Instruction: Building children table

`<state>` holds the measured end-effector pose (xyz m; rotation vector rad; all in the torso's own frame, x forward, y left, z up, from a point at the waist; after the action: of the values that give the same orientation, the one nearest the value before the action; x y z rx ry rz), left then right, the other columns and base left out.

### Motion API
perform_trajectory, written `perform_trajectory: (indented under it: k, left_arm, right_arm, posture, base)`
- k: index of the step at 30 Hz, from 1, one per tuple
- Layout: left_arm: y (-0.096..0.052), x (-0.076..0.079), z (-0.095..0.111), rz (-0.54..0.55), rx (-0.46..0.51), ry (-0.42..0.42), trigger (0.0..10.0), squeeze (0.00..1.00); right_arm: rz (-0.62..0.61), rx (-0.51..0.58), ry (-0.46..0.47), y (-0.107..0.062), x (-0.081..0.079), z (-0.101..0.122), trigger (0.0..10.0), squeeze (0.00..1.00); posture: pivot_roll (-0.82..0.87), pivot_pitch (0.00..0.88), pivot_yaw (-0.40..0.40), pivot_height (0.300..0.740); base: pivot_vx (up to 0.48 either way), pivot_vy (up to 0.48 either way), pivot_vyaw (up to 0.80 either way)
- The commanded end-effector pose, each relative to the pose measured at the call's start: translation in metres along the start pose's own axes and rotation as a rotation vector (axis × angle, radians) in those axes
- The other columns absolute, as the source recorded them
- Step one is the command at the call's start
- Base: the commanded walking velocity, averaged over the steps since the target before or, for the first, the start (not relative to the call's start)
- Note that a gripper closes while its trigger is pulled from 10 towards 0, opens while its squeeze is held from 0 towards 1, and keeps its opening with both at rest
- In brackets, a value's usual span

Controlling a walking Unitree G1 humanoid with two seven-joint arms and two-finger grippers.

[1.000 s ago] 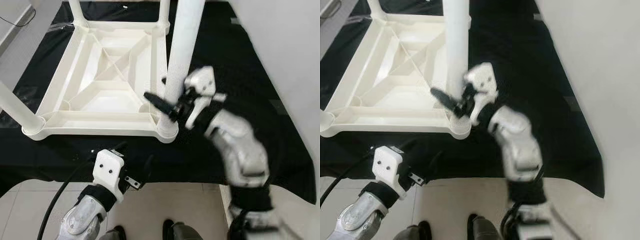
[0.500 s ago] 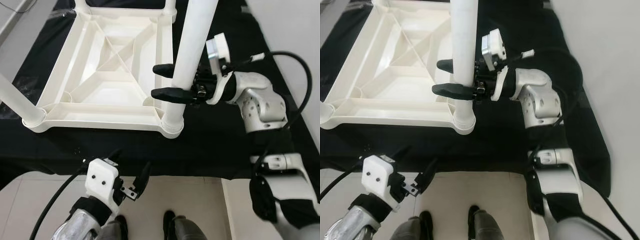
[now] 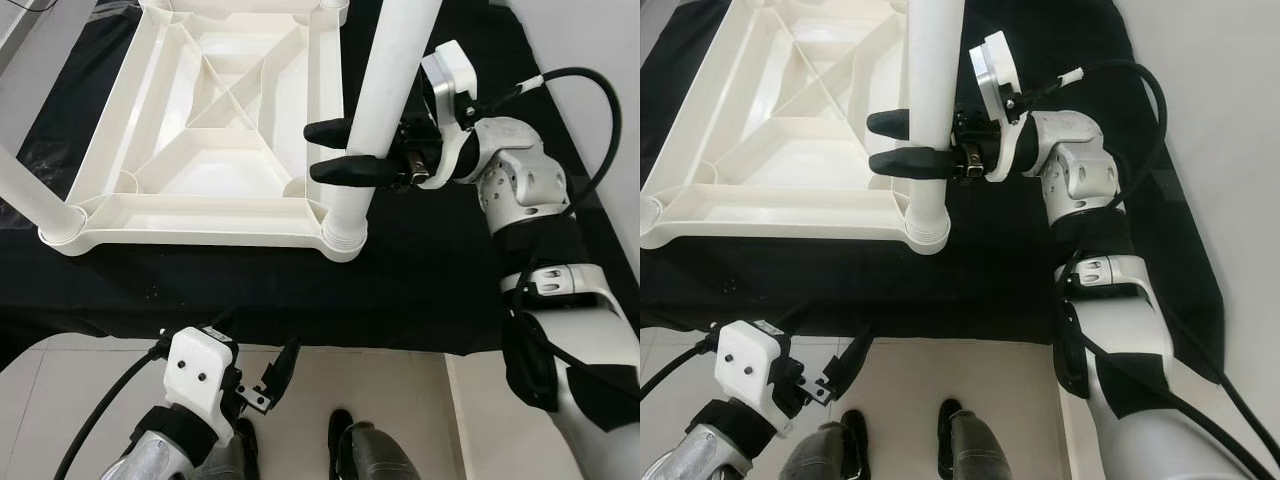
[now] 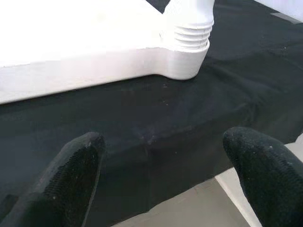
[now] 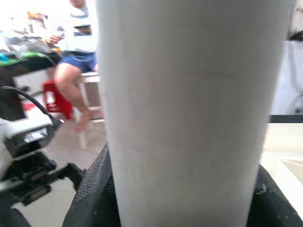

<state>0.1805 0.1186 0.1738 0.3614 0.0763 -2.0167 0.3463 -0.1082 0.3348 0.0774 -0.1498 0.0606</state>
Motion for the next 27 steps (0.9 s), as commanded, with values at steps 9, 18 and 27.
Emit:
perform_trajectory:
  k: [9, 18, 27]
  left_arm:
    - [0.006, -0.001, -0.009, -0.007, -0.019, -0.005, 10.0, 0.00]
    - [0.013, -0.005, -0.013, -0.011, -0.011, 0.001, 10.0, 0.00]
    - [0.016, -0.005, -0.012, 0.004, 0.000, 0.004, 10.0, 0.00]
  right_arm:
    - [-1.264, -0.113, 0.159, 0.009, -0.055, -0.118, 0.0, 0.00]
    - [-1.204, -0.044, 0.189, 0.041, -0.042, -0.119, 0.0, 0.00]
    - [-0.868, 0.196, 0.275, 0.060, -0.042, -0.076, 10.0, 1.00]
  posture:
    - [0.07, 0.329, -0.053, 0.740]
    - [0.06, 0.280, -0.053, 0.740]
    - [0.06, 0.284, -0.072, 0.740]
  base:
    - [0.000, 0.000, 0.00]
    - [0.000, 0.000, 0.00]
    - [0.000, 0.000, 0.00]
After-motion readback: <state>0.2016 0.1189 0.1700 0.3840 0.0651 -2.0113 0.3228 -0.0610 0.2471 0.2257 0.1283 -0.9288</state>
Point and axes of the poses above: a point about 5 cm out from each wrist's last joint towards the gripper, its own y axis pointing out of the wrist towards the gripper, its own z axis along the axis of the wrist's last joint, x = y × z, the point moved 1 cm from there along y, pointing out of the wrist towards the gripper, and after that the axes turned 13 degrees about y, right-handed, at the moved point
